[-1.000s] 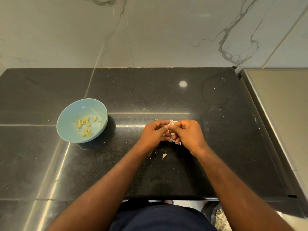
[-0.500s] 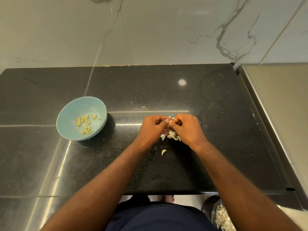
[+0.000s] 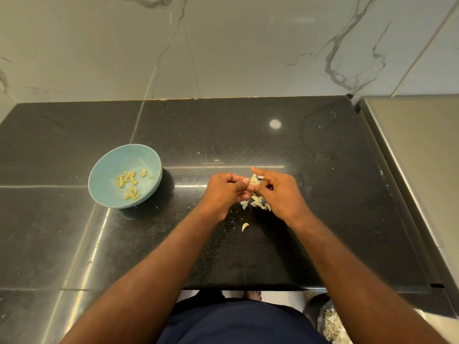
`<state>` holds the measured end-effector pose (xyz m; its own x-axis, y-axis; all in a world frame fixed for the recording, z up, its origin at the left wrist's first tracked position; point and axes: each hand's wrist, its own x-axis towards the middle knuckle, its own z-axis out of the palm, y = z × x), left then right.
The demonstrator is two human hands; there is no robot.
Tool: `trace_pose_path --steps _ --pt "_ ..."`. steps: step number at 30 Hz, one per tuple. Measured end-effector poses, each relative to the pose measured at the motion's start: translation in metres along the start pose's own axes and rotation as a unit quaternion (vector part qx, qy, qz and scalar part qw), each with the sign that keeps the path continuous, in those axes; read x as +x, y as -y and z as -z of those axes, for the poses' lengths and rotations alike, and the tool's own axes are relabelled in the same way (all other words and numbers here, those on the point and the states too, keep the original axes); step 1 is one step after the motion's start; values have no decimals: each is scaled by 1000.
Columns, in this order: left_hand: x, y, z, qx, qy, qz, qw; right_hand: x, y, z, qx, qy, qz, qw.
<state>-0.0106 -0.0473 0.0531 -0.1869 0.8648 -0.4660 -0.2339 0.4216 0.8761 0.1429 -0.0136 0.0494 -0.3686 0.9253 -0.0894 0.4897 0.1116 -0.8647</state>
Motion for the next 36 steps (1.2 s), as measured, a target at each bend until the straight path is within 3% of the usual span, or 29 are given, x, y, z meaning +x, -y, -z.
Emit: trace_pose_path --steps 5,8,10,14,18,21,25,32,36 --pt "4 4 13 133 -90 -95 982 2 -8 7 -8 29 -36 999" --pt "5 16 29 251 -50 -91 962 3 -12 10 0 33 -43 999" --pt "1 26 35 325 -62 -105 938 5 -11 13 -8 12 -45 999" --pt "-13 42 32 349 -135 -209 903 -2 -11 13 -88 -18 -37 995" --pt "-26 62 32 434 29 -238 868 -29 -13 -11 -217 147 25 965" --pt "-23 70 36 500 39 -253 828 -32 -23 -19 -226 127 55 964" --pt "-9 66 23 462 -59 -283 839 -18 -27 -18 -198 70 72 975" --pt "-5 64 21 328 -153 -292 885 18 -18 5 -157 -48 -23 986" --pt "-4 65 21 313 -144 -301 889 36 -10 -4 -236 14 -35 971"
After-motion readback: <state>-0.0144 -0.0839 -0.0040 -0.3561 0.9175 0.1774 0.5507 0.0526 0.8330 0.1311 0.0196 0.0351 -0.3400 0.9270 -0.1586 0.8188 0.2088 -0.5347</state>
